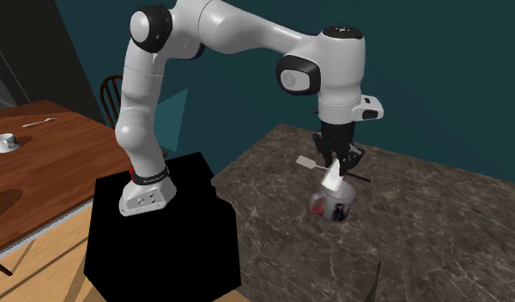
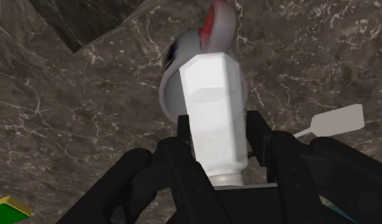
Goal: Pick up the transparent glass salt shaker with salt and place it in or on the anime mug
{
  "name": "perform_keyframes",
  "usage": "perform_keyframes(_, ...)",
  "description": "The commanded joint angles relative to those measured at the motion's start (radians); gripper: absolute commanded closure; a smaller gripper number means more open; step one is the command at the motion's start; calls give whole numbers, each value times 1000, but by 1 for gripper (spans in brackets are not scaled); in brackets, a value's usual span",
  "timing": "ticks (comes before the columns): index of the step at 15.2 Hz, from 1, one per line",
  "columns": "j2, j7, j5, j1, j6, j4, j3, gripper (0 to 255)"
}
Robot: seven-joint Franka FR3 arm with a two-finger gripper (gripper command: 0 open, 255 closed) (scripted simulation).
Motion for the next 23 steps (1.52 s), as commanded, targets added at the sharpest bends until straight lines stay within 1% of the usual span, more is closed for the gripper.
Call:
perform_keyframes(1, 8, -10, 10, -2, 21, -17, 5, 255)
perform_keyframes(3, 16, -20, 20, -4, 41, -33, 10, 255)
perform_keyframes(11, 16, -20, 21, -4, 41, -33, 10, 255)
perform_keyframes(12, 17, -20, 21, -4, 42, -32, 10, 0)
perform_keyframes(17, 16, -20, 21, -4, 41, -33, 10, 0)
perform_keyframes(21, -42, 15, -37, 9, -49, 21, -23, 0)
perform_keyframes(23, -42, 15, -37, 10, -49, 21, -23, 0)
